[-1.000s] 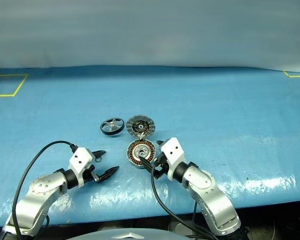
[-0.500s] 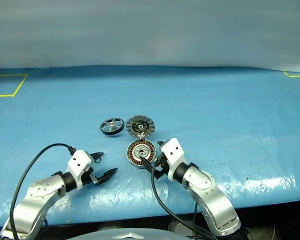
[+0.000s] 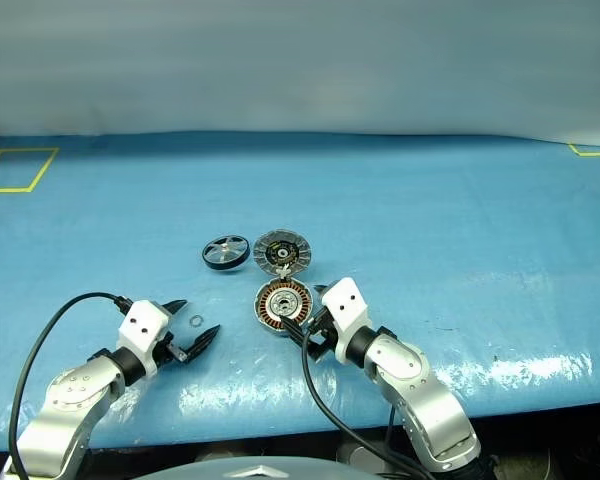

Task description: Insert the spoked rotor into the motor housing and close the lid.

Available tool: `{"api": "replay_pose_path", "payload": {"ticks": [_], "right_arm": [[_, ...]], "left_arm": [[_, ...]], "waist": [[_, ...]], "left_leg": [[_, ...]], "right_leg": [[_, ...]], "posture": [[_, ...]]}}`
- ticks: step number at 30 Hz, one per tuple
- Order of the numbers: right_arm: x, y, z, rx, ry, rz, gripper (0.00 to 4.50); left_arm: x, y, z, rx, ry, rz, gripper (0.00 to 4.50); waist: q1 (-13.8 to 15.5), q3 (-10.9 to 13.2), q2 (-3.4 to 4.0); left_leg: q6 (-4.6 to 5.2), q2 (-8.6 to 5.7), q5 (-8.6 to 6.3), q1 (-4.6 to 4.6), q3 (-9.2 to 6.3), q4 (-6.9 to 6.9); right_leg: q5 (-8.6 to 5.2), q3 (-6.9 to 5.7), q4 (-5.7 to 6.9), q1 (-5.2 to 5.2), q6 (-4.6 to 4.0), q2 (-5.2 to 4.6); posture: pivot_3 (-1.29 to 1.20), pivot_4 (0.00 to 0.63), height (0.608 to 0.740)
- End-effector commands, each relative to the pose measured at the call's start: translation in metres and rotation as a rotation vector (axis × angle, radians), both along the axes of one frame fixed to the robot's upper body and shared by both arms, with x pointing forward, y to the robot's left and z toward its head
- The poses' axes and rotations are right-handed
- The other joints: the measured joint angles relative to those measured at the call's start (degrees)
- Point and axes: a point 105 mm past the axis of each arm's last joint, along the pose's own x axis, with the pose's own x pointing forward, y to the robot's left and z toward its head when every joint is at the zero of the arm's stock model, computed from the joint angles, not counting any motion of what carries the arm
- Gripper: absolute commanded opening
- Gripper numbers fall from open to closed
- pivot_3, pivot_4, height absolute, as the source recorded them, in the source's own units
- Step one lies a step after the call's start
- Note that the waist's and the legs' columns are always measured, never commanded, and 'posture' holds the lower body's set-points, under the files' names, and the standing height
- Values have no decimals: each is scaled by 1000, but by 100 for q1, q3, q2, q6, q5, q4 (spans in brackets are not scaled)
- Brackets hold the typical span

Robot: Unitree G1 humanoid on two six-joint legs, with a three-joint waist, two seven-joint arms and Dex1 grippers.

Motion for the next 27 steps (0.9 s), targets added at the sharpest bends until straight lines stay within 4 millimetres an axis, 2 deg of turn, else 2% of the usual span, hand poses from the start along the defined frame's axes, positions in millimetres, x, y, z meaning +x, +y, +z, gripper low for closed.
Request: {"api": "replay_pose_path", "payload": {"ticks": [1,6,12,23,24,27], "right_arm": [[2,1,9,12,-35,0,4472],[2,2,9,10,-36,-1,4472],[4,0,10,10,-41,-22,4472],[5,1,9,3,-40,-15,4500],[5,2,9,2,-40,-14,4500],[5,2,8,-2,-39,-10,4500]], "left_arm": [[2,-2,2,14,-17,-25,4500],[0,-8,-8,-17,41,-51,4500],[-15,-4,-29,22,160,-42,4500],[-30,7,-36,41,211,-1,893],[-32,9,-35,44,211,4,662],[-32,10,-33,37,197,10,666]], "waist": [[-5,0,0],[-2,-1,2],[-13,-16,16],[-52,-54,48],[-56,-54,48],[-79,-55,49]], "left_leg": [[0,0,0,0,1,0],[0,-1,0,2,1,1],[1,0,0,9,0,2],[2,2,-2,20,4,1],[2,2,-2,21,4,1],[2,3,-2,21,4,1]], "right_leg": [[0,1,0,0,0,0],[1,0,0,2,1,0],[0,1,0,10,1,0],[-1,4,4,16,0,1],[-1,4,4,16,0,1],[-1,4,4,16,-1,1]], "posture": [[0,150,740],[0,150,740],[0,150,740],[0,150,740],[0,150,740],[0,150,740]]}}
